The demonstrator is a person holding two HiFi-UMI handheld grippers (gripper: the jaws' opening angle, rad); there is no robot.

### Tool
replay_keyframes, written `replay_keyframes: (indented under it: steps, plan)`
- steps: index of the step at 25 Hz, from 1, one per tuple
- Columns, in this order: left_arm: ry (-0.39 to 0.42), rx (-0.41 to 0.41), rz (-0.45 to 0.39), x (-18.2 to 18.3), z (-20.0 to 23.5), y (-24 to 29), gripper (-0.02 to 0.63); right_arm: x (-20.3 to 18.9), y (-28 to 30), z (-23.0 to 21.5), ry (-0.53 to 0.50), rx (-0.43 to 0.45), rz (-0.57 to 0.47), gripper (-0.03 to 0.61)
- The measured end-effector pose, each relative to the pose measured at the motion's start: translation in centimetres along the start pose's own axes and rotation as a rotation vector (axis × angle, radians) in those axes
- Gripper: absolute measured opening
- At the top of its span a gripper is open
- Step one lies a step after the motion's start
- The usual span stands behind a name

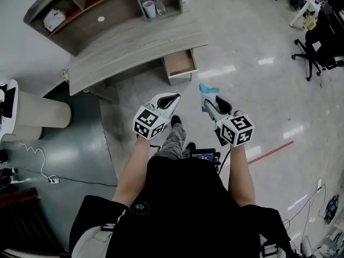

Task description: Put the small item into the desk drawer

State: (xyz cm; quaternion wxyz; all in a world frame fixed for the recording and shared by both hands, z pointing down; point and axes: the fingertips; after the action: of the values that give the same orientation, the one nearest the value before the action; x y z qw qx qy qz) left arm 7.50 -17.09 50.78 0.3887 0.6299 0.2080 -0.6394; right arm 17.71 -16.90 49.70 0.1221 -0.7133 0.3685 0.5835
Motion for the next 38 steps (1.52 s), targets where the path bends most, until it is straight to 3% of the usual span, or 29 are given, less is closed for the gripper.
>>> replay_keyframes:
  steps: [10, 25, 38]
  plan:
    - [0.001, -0.016, 0.002, 0.7, 3.8, 3.4, 0.002, 1.7, 3.4, -3.2, 0.005, -0.018, 0.007, 0.152]
    - [-0.006, -0.012, -0.017, 3.8, 14.1, 8.5, 0.003, 6.4, 12.8, -7.9, 0.002, -0.006, 0.013, 0.152]
    - [-0.010, -0.022, -0.048, 5.5, 21.1, 9.7, 0.002, 9.3, 19.5, -8.8, -0.019, -0.019, 0.019, 0.152]
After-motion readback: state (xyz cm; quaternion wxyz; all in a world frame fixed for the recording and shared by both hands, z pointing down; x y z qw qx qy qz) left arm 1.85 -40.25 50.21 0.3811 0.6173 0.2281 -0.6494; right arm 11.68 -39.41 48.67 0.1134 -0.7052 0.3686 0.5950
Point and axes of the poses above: the fingertips, and each gripper's own axes: y forward along the fingers, z to its left, x out of its top, and after that the axes turned 5 degrees about -z, right-handed
